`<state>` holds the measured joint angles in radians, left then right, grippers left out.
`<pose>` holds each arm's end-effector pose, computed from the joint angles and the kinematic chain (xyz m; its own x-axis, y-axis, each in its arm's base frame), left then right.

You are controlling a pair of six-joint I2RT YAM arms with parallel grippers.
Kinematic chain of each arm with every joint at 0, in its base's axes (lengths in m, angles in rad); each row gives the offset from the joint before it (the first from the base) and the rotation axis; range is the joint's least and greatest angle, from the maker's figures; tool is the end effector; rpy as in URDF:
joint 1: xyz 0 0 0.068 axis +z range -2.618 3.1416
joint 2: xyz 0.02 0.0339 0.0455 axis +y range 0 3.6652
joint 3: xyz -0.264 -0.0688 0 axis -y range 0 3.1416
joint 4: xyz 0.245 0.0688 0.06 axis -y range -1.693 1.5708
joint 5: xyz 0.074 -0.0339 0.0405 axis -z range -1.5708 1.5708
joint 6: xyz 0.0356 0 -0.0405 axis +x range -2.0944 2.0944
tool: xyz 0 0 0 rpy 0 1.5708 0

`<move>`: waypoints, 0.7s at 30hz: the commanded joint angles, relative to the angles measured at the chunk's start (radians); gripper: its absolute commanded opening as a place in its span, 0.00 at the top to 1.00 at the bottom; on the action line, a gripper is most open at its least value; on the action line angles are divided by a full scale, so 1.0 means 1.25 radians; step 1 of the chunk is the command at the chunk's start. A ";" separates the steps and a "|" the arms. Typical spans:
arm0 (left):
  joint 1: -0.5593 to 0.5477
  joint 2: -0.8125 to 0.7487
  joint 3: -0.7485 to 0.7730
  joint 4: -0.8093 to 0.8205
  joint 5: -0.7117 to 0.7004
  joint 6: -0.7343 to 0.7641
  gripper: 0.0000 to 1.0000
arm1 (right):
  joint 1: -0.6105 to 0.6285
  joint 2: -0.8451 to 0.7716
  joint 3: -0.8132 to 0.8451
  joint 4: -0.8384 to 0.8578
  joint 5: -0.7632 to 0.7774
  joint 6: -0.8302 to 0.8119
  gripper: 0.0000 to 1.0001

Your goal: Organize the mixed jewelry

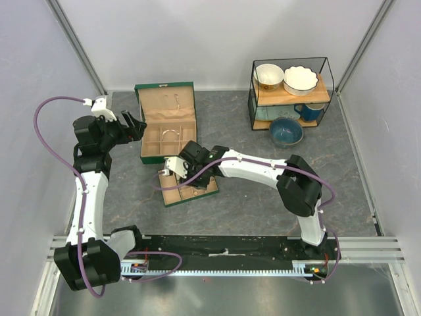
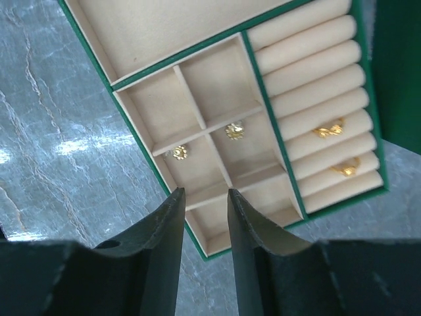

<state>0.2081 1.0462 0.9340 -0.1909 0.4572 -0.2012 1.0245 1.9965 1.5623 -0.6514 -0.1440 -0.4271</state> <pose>0.2372 0.0340 0.3426 -0.3315 -0.2533 -0.9088 0.1639 0.9332 -0.3198 0.2177 0.3679 0.2087 -0.0536 -0.8772 -0.4771 -0.9917 0.1028 -0.0777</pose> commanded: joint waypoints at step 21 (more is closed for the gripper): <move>0.005 -0.026 0.006 0.013 0.037 0.011 0.09 | -0.170 0.020 -0.004 0.013 0.061 0.317 0.58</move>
<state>0.2081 1.0416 0.9340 -0.1905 0.4808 -0.2008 0.8162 1.9976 1.5646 -0.6445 -0.0116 -0.0875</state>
